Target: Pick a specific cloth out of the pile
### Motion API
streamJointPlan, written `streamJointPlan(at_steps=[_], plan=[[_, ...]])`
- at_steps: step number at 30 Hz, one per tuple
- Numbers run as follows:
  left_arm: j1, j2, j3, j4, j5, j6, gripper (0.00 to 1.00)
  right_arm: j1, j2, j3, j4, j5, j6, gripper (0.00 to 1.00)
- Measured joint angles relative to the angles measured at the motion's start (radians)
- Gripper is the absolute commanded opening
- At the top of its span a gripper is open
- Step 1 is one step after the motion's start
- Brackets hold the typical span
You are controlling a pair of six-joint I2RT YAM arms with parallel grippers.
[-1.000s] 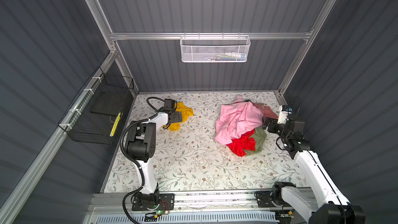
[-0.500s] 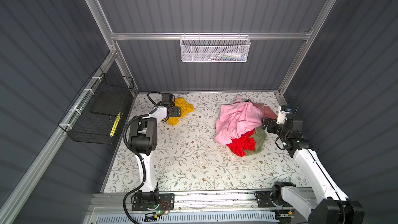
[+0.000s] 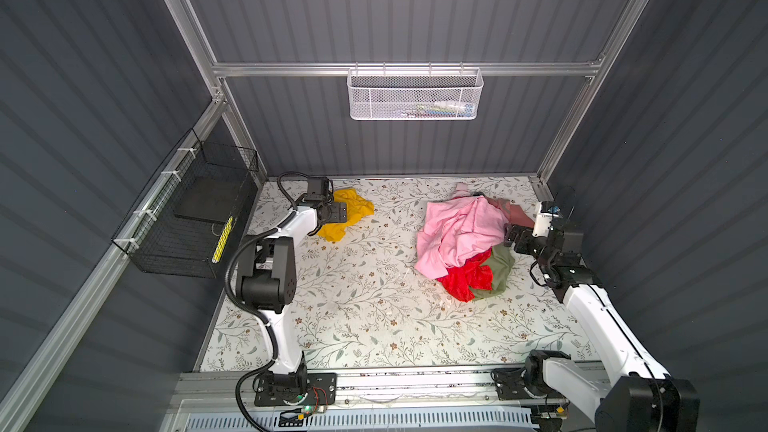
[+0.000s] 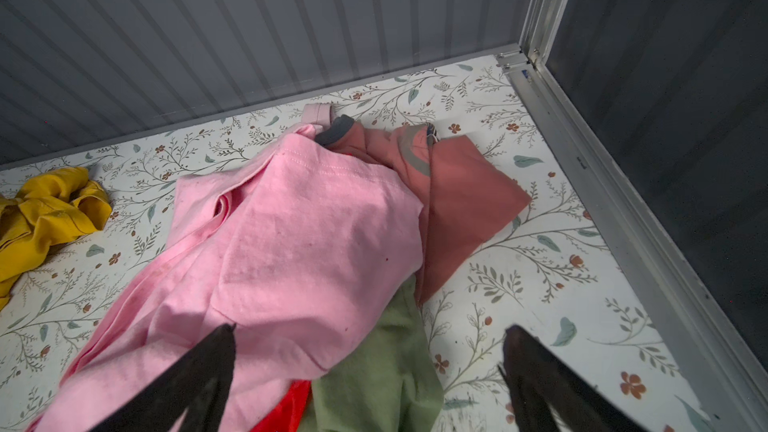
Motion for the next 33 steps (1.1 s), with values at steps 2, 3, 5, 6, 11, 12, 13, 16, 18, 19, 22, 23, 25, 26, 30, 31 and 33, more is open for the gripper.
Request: streamJointPlan(at_steps=[2, 3, 5, 6, 11, 12, 13, 16, 18, 19, 22, 23, 25, 26, 30, 31, 33], plan=[[0.0, -0.091, -0.063, 0.019, -0.006, -0.007, 1.0, 0.0, -0.007, -0.027, 0.034, 0.014, -0.004, 0.99], [0.0, -0.137, -0.094, 0.031, -0.01, -0.01, 1.0, 0.0, -0.01, -0.043, 0.053, 0.022, -0.006, 0.99], [-0.004, -0.217, -0.156, 0.063, -0.023, -0.014, 1.0, 0.0, -0.013, -0.069, 0.092, 0.035, -0.017, 0.99], [-0.011, -0.254, -0.192, 0.087, -0.033, -0.016, 1.0, 0.0, -0.016, -0.086, 0.119, 0.043, -0.023, 0.99], [-0.087, -0.421, -0.443, 0.23, -0.158, -0.016, 1.0, 0.0, -0.029, -0.196, 0.28, 0.064, -0.046, 0.99], [-0.116, -0.448, -0.498, 0.258, -0.187, -0.013, 1.0, 0.0, -0.029, -0.224, 0.317, 0.069, -0.05, 0.99], [-0.137, -0.466, -0.541, 0.277, -0.209, -0.01, 1.0, 0.0, -0.029, -0.253, 0.358, 0.073, -0.053, 0.99], [-0.169, -0.499, -0.628, 0.327, -0.256, 0.003, 1.0, 0.0, -0.017, -0.319, 0.456, 0.078, -0.063, 0.99], [-0.165, -0.52, -0.67, 0.365, -0.285, 0.022, 1.0, 0.0, 0.005, -0.345, 0.514, 0.078, -0.071, 0.99], [-0.163, -0.533, -0.692, 0.391, -0.299, 0.032, 1.0, 0.0, 0.024, -0.357, 0.551, 0.078, -0.076, 0.99], [-0.159, -0.554, -0.741, 0.46, -0.337, 0.063, 1.0, 0.0, 0.082, -0.39, 0.657, 0.077, -0.091, 0.99], [-0.158, -0.555, -0.752, 0.482, -0.343, 0.07, 1.0, 0.0, 0.108, -0.402, 0.695, 0.077, -0.095, 0.99], [-0.158, -0.555, -0.784, 0.54, -0.352, 0.081, 1.0, 0.0, 0.164, -0.426, 0.77, 0.076, -0.102, 0.99], [-0.158, -0.554, -0.8, 0.566, -0.357, 0.085, 1.0, 0.0, 0.182, -0.435, 0.794, 0.075, -0.104, 0.99], [-0.143, -0.515, -0.863, 0.704, -0.367, 0.097, 1.0, 0.0, 0.243, -0.442, 0.895, 0.07, -0.107, 0.99], [-0.134, -0.498, -0.871, 0.729, -0.367, 0.098, 1.0, 0.0, 0.266, -0.442, 0.93, 0.066, -0.107, 0.99], [-0.106, -0.465, -0.879, 0.767, -0.358, 0.1, 1.0, 0.0, 0.322, -0.442, 0.997, 0.058, -0.108, 0.99]])
